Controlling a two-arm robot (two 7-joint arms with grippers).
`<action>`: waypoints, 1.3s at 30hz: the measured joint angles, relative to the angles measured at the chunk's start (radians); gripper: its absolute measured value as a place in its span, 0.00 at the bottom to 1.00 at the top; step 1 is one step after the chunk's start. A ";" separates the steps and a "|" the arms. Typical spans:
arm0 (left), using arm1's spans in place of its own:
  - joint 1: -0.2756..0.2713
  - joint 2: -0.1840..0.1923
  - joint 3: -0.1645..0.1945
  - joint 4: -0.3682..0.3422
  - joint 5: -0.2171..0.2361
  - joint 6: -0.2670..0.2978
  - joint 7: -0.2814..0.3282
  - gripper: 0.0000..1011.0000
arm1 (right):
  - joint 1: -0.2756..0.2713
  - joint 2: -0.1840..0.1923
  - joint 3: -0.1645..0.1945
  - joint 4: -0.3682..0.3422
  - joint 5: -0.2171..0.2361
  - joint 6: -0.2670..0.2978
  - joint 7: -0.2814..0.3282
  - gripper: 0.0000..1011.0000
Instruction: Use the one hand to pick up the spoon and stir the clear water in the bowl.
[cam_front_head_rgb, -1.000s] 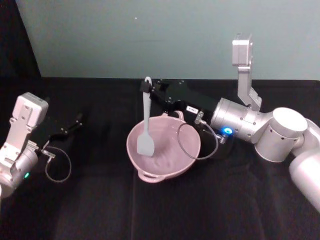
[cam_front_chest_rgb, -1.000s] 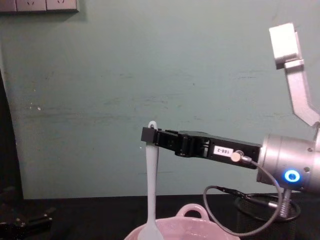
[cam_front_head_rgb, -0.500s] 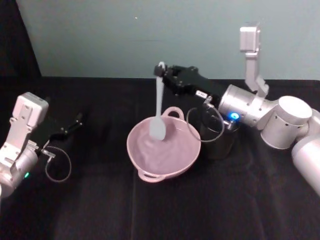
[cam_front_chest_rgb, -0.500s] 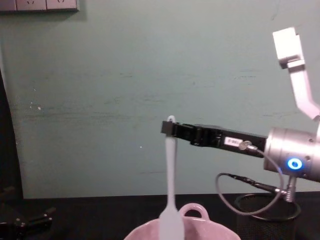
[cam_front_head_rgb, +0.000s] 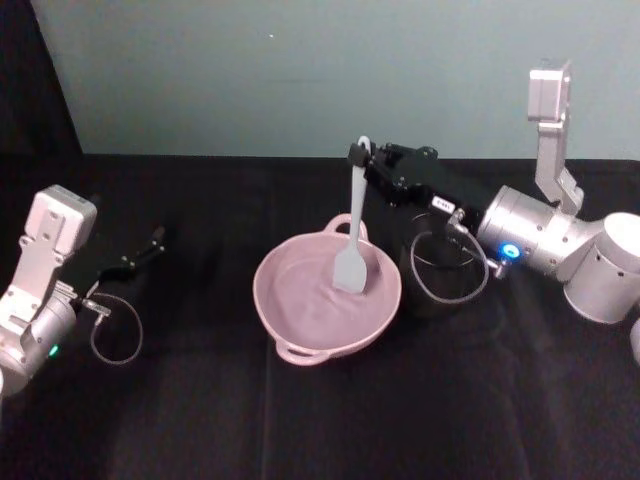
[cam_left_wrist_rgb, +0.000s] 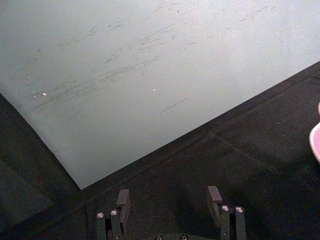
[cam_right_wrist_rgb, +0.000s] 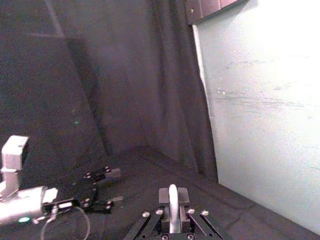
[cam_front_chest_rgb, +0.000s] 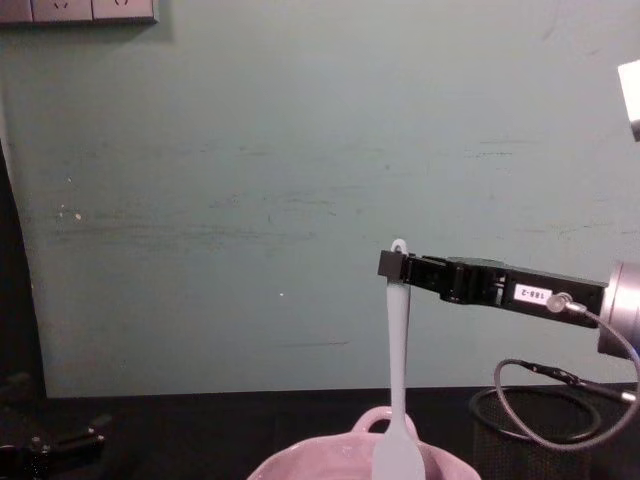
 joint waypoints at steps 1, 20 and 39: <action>0.000 0.000 0.000 0.000 0.000 0.000 0.000 1.00 | 0.000 0.000 0.000 0.000 0.000 0.000 0.000 0.11; 0.000 0.000 0.000 0.000 0.000 0.000 0.000 1.00 | -0.054 0.026 -0.024 -0.153 0.030 0.019 -0.010 0.11; 0.000 0.000 0.000 0.000 0.000 0.000 0.000 1.00 | -0.111 0.164 0.144 -0.320 0.115 -0.040 -0.088 0.11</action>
